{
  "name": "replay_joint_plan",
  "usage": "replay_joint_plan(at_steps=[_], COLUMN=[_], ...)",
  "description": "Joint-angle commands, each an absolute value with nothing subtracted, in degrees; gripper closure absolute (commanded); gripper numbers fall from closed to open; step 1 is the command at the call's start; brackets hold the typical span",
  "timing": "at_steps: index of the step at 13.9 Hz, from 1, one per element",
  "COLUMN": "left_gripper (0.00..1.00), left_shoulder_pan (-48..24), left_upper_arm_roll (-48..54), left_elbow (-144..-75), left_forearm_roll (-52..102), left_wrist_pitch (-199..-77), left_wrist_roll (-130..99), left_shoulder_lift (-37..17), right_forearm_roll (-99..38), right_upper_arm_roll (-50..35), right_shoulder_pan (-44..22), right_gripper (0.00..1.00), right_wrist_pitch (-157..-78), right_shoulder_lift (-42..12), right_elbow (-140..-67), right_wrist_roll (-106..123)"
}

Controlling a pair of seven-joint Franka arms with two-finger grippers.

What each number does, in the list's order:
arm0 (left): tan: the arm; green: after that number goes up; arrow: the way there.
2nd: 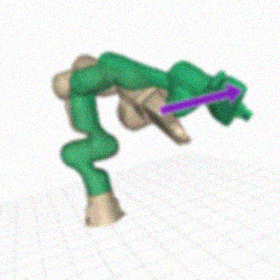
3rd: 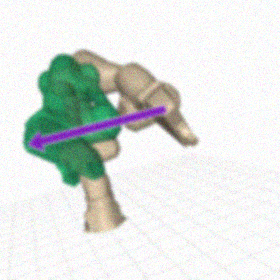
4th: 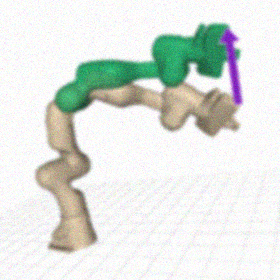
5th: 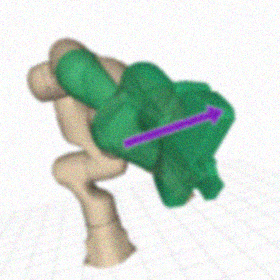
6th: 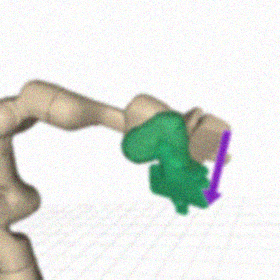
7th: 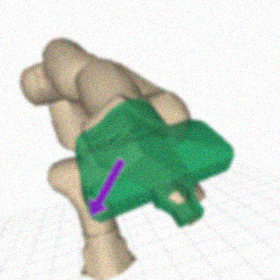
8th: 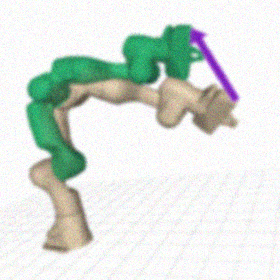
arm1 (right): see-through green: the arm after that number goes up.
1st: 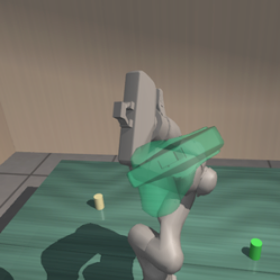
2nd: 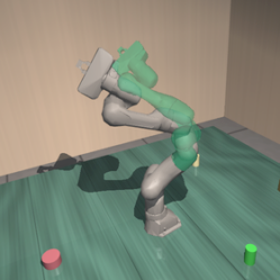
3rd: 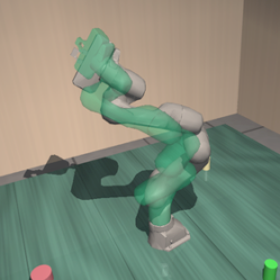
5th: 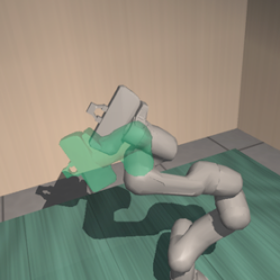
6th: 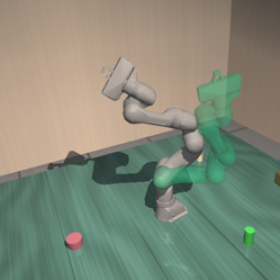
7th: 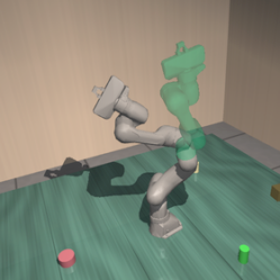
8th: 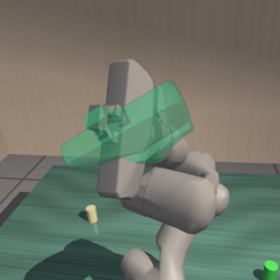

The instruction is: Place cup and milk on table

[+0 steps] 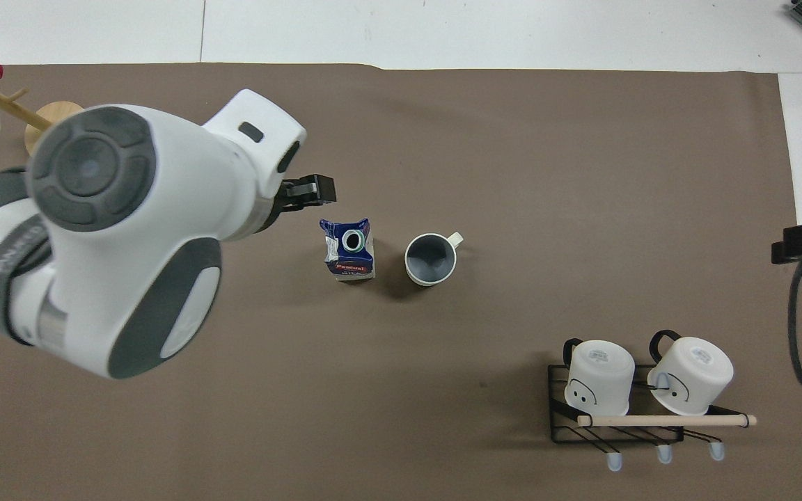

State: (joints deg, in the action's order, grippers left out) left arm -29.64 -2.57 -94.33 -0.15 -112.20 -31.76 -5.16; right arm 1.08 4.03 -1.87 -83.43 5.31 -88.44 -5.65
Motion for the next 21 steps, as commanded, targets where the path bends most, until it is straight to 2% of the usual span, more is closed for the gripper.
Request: replay_joint_plan(at_steps=[1,5,10,16,21], left_gripper=[0.0,0.0,0.0,0.0,0.0], left_shoulder_pan=[-26.21,-18.92,-10.47,-5.98,-4.92], left_upper_arm_roll=[-2.2,-2.29,-2.55,-2.81,-3.08], left_elbow=[-95.19,-95.01,-88.6,-82.63,-80.95], left_forearm_roll=[-0.18,-0.18,-0.18,-0.09,0.35], left_wrist_pitch=[-106.98,-103.28,-95.2,-88.51,-85.96], left_wrist_roll=[-25.34,-12.16,2.97,7.55,7.91], left_shoulder_lift=[-1.33,2.8,2.81,0.0,-1.23], right_forearm_roll=[0.35,0.35,0.44,0.44,0.44], right_upper_arm_roll=[3.6,3.78,5.35,5.62,5.54], right_shoulder_pan=[-1.67,-2.11,-3.86,-3.96,-3.96], right_gripper=[0.0,0.0,0.0,0.0,0.0], right_wrist_pitch=[-84.37,-85.6,-85.78,-85.52,-85.34], right_shoulder_lift=[6.5,6.33,6.24,6.24,6.33], right_elbow=[-89.74,-89.82,-89.91,-89.65,-89.65], right_wrist_roll=[-6.33,-6.15,-6.42,-6.33,-6.24])
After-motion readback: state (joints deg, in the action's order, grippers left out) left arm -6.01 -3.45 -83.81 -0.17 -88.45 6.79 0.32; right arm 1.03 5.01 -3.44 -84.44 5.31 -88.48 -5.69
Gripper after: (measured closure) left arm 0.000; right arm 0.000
